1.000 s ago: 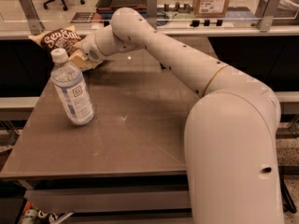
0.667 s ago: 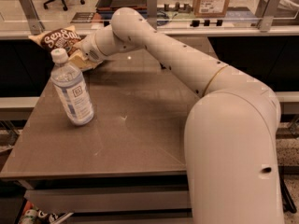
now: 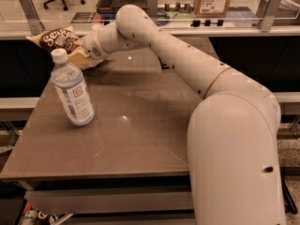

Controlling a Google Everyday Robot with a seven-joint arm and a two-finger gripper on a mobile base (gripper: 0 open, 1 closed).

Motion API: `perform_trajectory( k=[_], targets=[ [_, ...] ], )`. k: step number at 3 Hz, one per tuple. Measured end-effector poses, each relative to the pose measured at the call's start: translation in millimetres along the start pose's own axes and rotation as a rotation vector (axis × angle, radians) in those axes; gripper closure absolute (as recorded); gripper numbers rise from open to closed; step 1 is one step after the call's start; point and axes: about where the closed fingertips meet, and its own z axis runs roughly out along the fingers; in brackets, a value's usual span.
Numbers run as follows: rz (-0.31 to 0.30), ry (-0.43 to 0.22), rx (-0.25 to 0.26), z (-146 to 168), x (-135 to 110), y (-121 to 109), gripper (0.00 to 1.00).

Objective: Pick brown chip bag

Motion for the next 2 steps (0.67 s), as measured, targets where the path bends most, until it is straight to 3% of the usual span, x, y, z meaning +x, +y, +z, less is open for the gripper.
perform_trajectory(
  k=[2],
  targets=[
    [-0.081,-0.056,-0.005,-30.6,-42.2,-14.5,1.0]
  ],
)
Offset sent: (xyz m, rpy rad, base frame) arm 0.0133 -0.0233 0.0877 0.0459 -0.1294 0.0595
